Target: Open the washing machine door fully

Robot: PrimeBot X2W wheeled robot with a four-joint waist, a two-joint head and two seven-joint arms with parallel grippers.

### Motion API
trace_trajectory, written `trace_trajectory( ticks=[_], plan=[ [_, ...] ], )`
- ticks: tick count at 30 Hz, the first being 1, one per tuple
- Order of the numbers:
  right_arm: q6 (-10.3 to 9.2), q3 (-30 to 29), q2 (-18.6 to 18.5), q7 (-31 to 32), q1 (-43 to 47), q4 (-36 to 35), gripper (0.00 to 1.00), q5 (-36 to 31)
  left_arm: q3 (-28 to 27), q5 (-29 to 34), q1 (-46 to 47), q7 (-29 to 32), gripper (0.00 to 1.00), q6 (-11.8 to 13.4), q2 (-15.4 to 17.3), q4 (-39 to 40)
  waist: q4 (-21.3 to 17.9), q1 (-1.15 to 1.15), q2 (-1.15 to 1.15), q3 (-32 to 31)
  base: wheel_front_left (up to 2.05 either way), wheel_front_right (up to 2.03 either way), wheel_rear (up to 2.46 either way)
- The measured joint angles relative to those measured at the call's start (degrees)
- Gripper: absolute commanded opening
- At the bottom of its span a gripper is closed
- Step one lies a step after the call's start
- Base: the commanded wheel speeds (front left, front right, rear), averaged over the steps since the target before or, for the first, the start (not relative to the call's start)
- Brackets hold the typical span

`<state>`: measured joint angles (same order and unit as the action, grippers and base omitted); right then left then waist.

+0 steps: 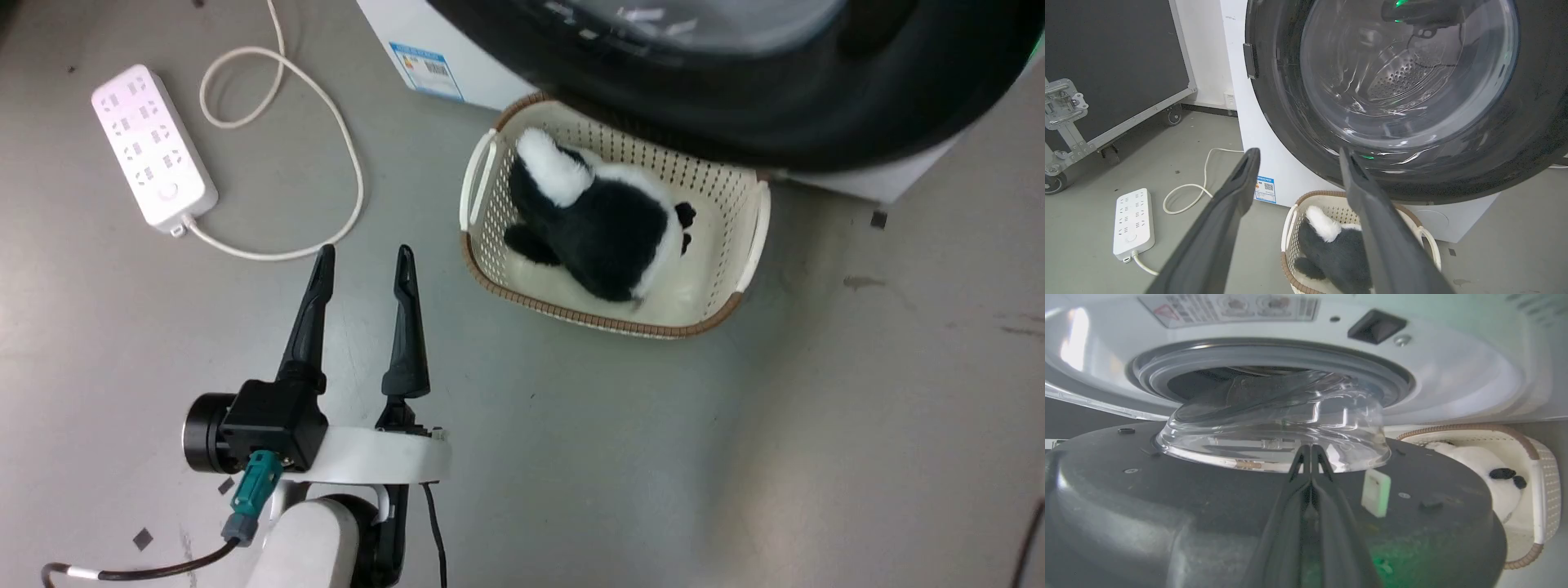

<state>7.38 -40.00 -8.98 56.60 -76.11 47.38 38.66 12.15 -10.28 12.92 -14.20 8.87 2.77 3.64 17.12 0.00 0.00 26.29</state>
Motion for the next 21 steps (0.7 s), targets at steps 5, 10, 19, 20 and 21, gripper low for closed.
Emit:
trace_trajectory(
  ticks=[5, 10, 19, 20, 21],
  plan=[
    [0.01, -1.85, 4.23, 5.75, 5.85, -3.31, 0.0, 2.43, -0.04, 0.12, -0.57, -0.48, 1.0, -0.64, -0.01, -0.55, -0.06, 0.0, 0.0, -3.09, 0.0, 0.0, 0.0],
    [0.01, -1.11, 5.71, 9.93, 13.56, -8.17, 0.0, 4.58, -0.76, 1.11, -2.53, -0.48, 1.0, -1.56, 0.0, -1.67, -0.52, -0.01, 0.0, -6.87, 0.0, 0.0, 0.0],
    [0.01, 9.7, 5.75, 9.35, 22.72, -6.8, 0.0, 17.59, -1.71, 1.54, -4.91, -0.48, 1.0, -2.86, 0.0, -2.42, -1.32, -0.01, 0.0, -12.15, 0.0, 0.0, 0.0],
    [0.01, 11.32, 5.78, 8.71, 23.48, -6.62, 0.0, 18.76, -1.69, 1.54, -5.05, -0.48, 1.0, -3.01, 0.01, -2.53, -1.38, -0.01, 0.0, -12.45, 0.0, 0.0, 0.0],
    [0.01, 12.94, 5.76, 8.14, 24.26, -6.56, 0.0, 20.03, -1.59, 1.54, -5.16, -0.48, 1.0, -3.02, 0.0, -2.76, -1.39, -0.01, 0.0, -12.73, 0.0, 0.0, 0.0]
  ],
)
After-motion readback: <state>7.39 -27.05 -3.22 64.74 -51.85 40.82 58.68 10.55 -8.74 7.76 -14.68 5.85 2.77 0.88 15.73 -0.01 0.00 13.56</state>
